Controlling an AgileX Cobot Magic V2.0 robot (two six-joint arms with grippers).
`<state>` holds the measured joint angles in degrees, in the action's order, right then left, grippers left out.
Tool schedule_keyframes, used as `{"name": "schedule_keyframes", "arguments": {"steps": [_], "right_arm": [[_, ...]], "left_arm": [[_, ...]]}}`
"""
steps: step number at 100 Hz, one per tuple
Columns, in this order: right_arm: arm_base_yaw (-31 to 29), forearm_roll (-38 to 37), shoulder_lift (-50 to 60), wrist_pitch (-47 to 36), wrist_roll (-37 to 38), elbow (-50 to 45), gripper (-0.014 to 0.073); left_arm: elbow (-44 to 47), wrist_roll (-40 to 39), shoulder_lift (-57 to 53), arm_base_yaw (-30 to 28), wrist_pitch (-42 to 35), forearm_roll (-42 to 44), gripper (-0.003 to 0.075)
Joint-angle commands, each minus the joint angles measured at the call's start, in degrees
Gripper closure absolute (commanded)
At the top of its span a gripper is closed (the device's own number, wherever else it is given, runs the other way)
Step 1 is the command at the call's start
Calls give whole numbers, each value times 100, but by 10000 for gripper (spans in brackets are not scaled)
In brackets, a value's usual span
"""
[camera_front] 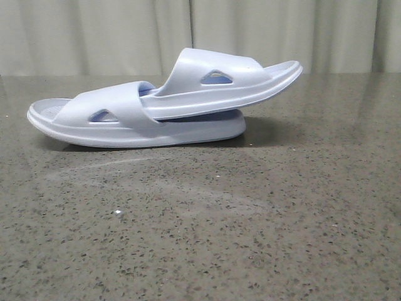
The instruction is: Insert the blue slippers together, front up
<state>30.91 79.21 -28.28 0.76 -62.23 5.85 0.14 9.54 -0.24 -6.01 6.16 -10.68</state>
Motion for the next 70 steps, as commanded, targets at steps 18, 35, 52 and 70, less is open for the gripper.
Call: {"name": "schedule_keyframes", "arguments": {"steps": [18,35,52,70], "right_arm": [[-36,11,-16,-28,-18,164,673],[-36,11,-16,-28,-18,164,673],[-36,11,-16,-28,-18,164,673],[-36,11,-16,-28,-18,164,673]], "left_arm": [[62,105,-175,129,-616,-4,705],[62,105,-175,785,-542,125,705],[62,105,-175,937,-456,148,705],[62,105,-175,937,-445,148,705]]}}
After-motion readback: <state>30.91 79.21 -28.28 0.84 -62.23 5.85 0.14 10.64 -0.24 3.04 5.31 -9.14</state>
